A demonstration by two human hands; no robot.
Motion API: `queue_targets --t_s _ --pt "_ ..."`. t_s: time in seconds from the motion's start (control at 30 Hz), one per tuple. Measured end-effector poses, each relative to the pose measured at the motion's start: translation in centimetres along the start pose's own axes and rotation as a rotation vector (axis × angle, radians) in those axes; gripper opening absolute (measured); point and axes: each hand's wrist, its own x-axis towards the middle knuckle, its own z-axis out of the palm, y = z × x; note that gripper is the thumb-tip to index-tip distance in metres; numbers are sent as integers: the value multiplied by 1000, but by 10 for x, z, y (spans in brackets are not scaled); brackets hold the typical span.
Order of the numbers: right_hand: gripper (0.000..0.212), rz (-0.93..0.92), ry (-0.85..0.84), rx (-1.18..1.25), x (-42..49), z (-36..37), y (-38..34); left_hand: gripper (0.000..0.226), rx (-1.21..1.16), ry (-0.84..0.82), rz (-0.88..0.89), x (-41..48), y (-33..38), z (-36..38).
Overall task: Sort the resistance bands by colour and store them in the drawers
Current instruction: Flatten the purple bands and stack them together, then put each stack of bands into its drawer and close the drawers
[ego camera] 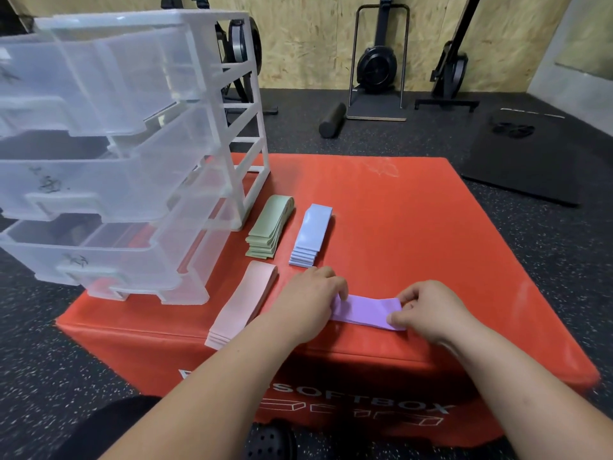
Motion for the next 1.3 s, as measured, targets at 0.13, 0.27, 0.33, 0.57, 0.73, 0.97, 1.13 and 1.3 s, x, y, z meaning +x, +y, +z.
queue_targets --t_s 0.13,0.27,0.33,0.57,0.73,0.97,1.13,1.3 --pt "12 -21 8 27 -3 -2 -7 32 -41 -1 12 -1 -3 1" --pt "14 -71 11 81 -4 -3 -9 20 -83 21 10 -1 -4 5" --pt "18 -125 6 151 -4 -3 -9 12 -124 32 4 0 -4 6" --pt "28 -441 26 372 -16 -16 -35 22 -517 2 -164 -2 -3 0" --pt "29 -416 140 563 -10 -15 -52 26 -691 38 -232 -9 -8 -14" --pt "35 -217 44 597 37 31 -55 17 -713 38 -397 -32 -18 -30" --pt "37 -310 128 -11 46 59 -58 15 -251 2 -350 -43 -18 -25" --pt "44 -325 191 -190 42 64 -60 28 41 -24 -310 -44 -7 -27"
